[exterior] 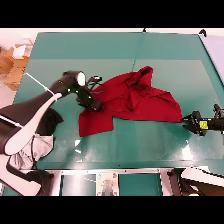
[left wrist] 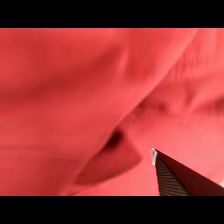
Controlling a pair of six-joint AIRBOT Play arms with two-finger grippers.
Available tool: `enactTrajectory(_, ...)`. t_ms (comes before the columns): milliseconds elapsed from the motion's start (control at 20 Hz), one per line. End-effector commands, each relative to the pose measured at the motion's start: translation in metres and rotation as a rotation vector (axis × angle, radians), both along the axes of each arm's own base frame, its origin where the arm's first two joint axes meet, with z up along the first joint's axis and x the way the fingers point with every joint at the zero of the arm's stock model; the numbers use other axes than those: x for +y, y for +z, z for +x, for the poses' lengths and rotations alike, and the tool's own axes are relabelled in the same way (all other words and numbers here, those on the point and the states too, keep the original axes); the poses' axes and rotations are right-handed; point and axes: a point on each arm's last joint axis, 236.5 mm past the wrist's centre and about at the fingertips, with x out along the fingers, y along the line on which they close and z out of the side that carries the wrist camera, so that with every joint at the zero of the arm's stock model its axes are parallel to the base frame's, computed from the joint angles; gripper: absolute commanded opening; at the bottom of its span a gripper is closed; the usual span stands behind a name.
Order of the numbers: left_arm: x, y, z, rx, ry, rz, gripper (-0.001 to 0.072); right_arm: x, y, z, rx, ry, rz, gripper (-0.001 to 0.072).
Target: Fold the shirts.
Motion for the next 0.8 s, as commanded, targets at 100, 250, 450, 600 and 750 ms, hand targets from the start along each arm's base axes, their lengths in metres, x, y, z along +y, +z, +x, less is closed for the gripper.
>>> enactTrajectory(100,-0.006,-0.005,0.016,-0.147,-0.091,0.103,0.0358,0.001,0.001,0.003,-0.012,-0.015,0.009,0.0421)
enactTrajectory(250,0.005,-0.006,0.016,-0.146,-0.097,0.150,0.0087,0.002,0.002,0.004,-0.015,-0.017,0.017,0.0414)
enactTrajectory(450,0.000,0.009,-0.002,-0.054,-0.114,0.133,0.0026,0.004,0.002,0.003,-0.012,-0.014,0.023,0.0184)
enactTrajectory(600,-0.006,0.037,-0.012,0.002,-0.179,0.108,0.0025,0.006,0.003,0.001,-0.008,-0.007,0.031,0.0017)
enactTrajectory(750,-0.009,0.066,-0.014,0.086,-0.137,-0.050,0.0026,0.005,0.003,0.001,-0.014,0.005,0.024,0.0016)
